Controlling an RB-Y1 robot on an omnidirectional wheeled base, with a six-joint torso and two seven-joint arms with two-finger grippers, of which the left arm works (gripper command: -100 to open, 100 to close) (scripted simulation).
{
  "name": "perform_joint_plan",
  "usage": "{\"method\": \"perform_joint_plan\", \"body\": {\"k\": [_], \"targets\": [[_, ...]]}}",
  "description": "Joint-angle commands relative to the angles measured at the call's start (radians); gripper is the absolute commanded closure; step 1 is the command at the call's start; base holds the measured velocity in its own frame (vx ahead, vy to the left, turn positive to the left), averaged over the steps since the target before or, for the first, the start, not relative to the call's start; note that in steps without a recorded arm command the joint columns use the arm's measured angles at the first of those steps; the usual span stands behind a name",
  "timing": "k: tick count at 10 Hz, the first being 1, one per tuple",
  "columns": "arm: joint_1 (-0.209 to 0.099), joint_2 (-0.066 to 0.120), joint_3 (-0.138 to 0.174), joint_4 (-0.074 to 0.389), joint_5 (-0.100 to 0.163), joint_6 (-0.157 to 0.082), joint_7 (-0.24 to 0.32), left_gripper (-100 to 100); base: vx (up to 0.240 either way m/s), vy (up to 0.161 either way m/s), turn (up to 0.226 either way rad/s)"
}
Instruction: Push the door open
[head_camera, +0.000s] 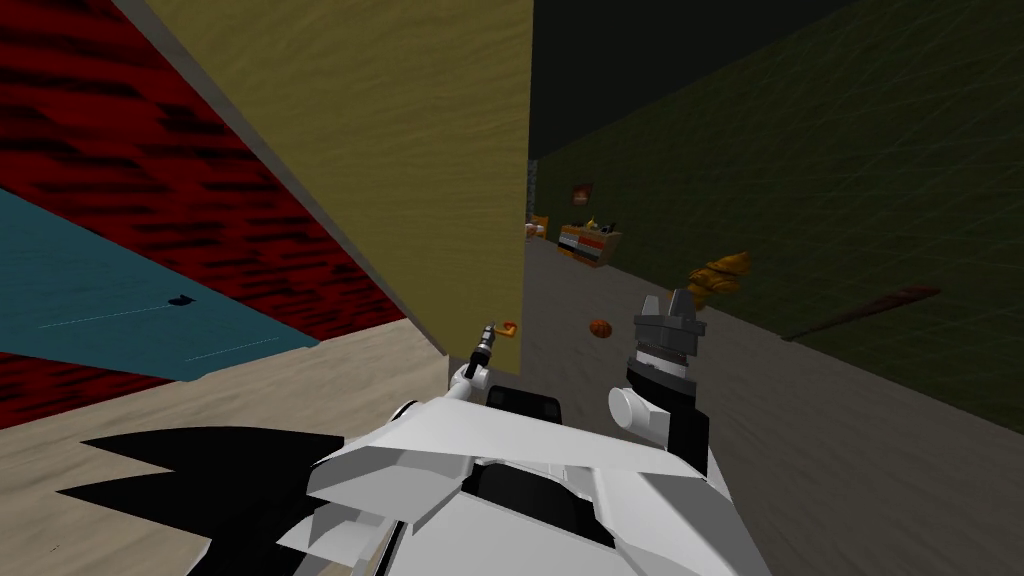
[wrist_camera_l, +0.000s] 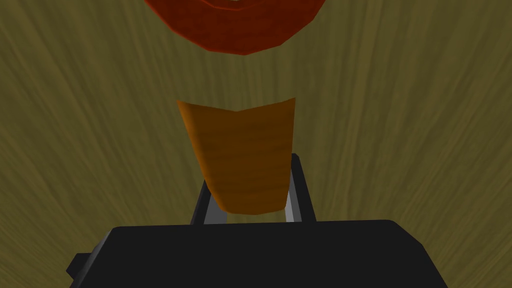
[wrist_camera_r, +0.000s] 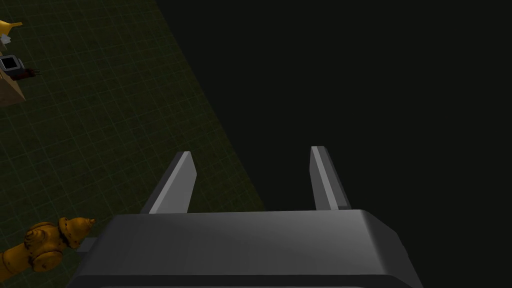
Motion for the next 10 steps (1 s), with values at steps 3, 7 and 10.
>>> {"method": "perform_joint_plan", "body": {"k": [3, 7, 10], "targets": [[-0.002, -0.023, 0.021, -0.006, 0.010, 0.000, -0.015, 100, 0.118, -0.134, 0.079], [0.007, -0.004, 0.058, -0.011, 0.028, 0.002, -0.029, 100, 0.089, -0.070, 0.055], [0.006, 0.003, 0.078, -0.010, 0.040, 0.002, -0.037, 100, 0.156, -0.099, 0.047]]}}
